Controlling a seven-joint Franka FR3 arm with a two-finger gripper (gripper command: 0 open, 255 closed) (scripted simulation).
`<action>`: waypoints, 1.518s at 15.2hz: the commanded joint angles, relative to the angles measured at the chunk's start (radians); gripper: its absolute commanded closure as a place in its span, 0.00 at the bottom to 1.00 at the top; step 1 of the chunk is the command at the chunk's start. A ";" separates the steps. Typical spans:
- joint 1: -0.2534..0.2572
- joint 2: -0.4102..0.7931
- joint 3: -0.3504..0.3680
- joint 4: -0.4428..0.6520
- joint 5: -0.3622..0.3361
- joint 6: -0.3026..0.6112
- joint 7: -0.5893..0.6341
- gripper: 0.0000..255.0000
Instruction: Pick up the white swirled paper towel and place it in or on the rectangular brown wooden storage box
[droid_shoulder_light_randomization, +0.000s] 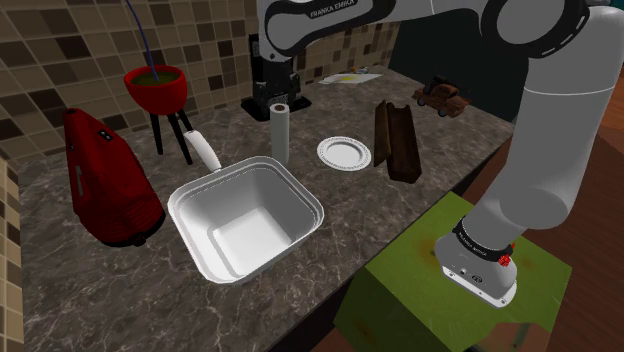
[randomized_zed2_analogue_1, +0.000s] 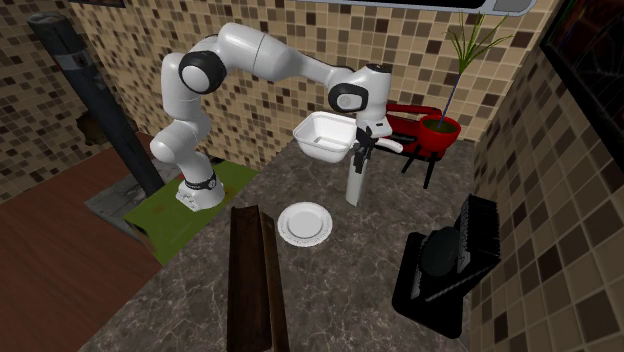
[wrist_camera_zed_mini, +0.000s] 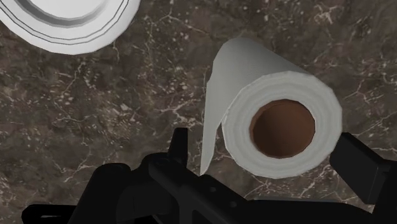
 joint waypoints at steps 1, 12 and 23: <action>0.000 0.000 0.000 0.000 0.000 0.001 0.000 0.00; 0.000 0.000 0.000 0.000 0.000 0.001 0.000 1.00; 0.001 -0.025 0.004 0.099 0.009 -0.122 -0.009 1.00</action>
